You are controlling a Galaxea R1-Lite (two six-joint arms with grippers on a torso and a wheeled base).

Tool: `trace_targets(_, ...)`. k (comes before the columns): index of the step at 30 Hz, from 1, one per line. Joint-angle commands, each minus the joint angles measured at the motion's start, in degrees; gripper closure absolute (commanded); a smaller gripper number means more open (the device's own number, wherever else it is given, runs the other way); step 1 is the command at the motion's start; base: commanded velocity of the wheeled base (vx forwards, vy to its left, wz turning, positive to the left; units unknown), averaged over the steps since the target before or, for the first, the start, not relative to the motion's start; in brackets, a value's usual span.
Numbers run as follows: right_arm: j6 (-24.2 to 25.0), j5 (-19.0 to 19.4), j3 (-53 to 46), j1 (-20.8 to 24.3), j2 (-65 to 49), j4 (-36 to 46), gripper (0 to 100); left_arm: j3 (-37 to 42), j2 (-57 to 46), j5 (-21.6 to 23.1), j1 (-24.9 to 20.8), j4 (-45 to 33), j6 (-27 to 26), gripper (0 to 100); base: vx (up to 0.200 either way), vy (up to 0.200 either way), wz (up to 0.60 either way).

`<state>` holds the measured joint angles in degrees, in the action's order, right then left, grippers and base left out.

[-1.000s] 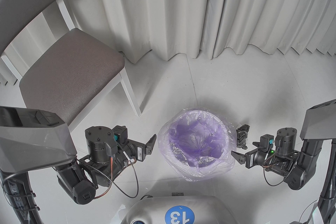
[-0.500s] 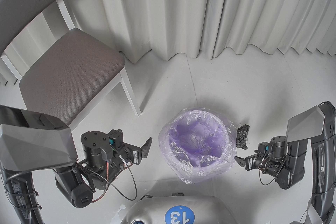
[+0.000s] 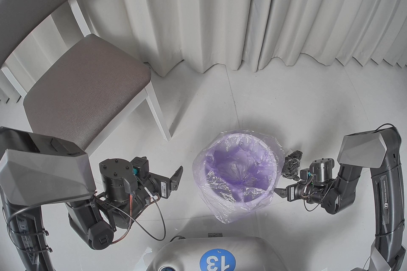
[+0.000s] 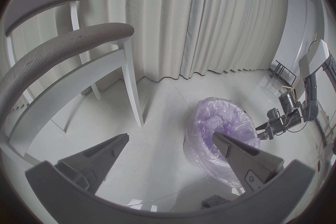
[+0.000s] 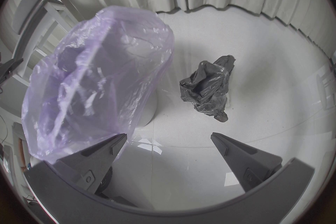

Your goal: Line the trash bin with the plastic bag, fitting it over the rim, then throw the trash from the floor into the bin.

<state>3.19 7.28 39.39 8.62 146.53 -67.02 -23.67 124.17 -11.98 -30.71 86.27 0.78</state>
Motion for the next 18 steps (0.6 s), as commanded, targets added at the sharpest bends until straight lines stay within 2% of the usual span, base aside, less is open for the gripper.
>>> trace_targets(1, 0.0, 0.5, 11.7, 0.1, -0.7, 12.4, 0, -1.3, 0.4, 0.0, 0.8, -0.2, -0.2, 0, 0.000, 0.000, 0.00)
trace_targets(2, -0.1, 0.5, 11.9, 0.0, -0.7, 12.9, 0, -1.3, 0.4, 0.0, 0.8, -0.2, -0.2, 0, 0.000, 0.000, 0.00)
trace_targets(4, 0.0, 0.5, 16.1, -0.1, -1.2, 20.3, 0, -1.6, 0.1, -0.2, 1.0, -0.5, -0.4, 0, 0.000, 0.000, 0.00)
trace_targets(8, -0.3, 0.6, 13.0, -0.4, -2.9, 20.1, 0, -1.1, -1.4, -0.3, 2.1, -0.5, -0.8, 0, 0.000, 0.000, 0.00)
trace_targets(12, -0.4, 3.9, -0.1, -1.0, -12.4, 13.1, 0, -0.5, -3.0, -0.2, 2.6, -0.6, -0.8, 0, 0.000, 0.000, 0.00)
trace_targets(18, -0.8, 3.9, -17.3, -0.7, -24.0, -2.6, 0, -1.8, -1.1, -0.1, 0.2, -0.8, -0.8, 0, 0.000, 0.000, 0.00)
